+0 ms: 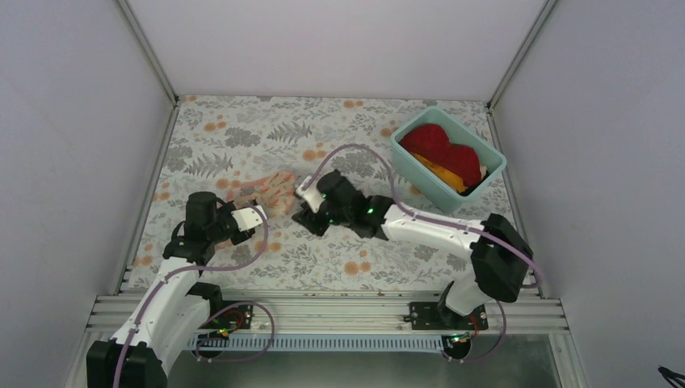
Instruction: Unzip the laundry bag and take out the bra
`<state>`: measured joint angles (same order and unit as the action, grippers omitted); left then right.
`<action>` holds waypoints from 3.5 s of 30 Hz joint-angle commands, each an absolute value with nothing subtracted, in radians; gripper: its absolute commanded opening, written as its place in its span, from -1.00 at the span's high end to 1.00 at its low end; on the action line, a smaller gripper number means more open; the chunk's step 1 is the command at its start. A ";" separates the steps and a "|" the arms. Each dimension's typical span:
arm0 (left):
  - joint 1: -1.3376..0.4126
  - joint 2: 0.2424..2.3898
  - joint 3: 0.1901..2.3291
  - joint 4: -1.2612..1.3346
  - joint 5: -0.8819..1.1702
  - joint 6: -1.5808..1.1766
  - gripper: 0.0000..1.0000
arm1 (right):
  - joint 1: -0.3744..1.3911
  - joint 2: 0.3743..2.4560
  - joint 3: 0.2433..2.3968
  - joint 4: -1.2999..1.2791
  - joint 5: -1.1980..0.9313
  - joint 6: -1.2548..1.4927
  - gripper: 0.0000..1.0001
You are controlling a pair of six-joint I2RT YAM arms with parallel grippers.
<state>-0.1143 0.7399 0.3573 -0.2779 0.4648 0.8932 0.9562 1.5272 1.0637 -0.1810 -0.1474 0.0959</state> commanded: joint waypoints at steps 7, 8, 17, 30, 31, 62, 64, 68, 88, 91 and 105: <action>-0.114 0.732 0.380 -0.251 0.503 0.867 0.95 | 1.057 1.730 1.150 -0.084 0.034 0.037 0.16; -0.114 0.732 0.378 -0.249 0.502 0.867 0.95 | 1.067 1.737 1.149 -0.082 0.035 0.035 0.16; -0.114 0.733 0.379 -0.247 0.497 0.873 0.95 | 1.126 1.754 1.158 -0.067 0.101 0.017 0.17; -0.114 0.731 0.377 -0.252 0.502 0.870 0.95 | 1.140 1.739 1.175 -0.102 0.249 0.026 0.46; -0.114 0.730 0.377 -0.253 0.503 0.870 0.95 | 1.140 1.738 1.179 -0.107 0.252 0.027 0.49; -0.114 0.730 0.379 -0.355 0.444 1.228 0.95 | 1.065 1.671 1.076 -0.161 0.196 -0.132 0.93; -0.114 0.731 0.375 -0.367 0.440 1.269 0.95 | 1.054 1.671 1.067 -0.161 0.180 -0.132 0.93; -0.114 0.730 0.373 -0.369 0.439 1.307 0.95 | 1.046 1.671 1.062 -0.159 0.124 -0.142 0.93; -0.115 0.730 0.364 -0.371 0.469 1.309 0.95 | 1.079 1.729 1.088 -0.109 -0.001 -0.143 0.81; -0.115 0.730 0.365 -0.371 0.469 1.309 0.95 | 1.079 1.718 1.083 -0.109 0.003 -0.143 0.91; -0.117 0.710 0.355 -0.393 0.474 1.466 0.95 | 0.916 1.671 1.015 -0.154 0.035 -0.095 0.93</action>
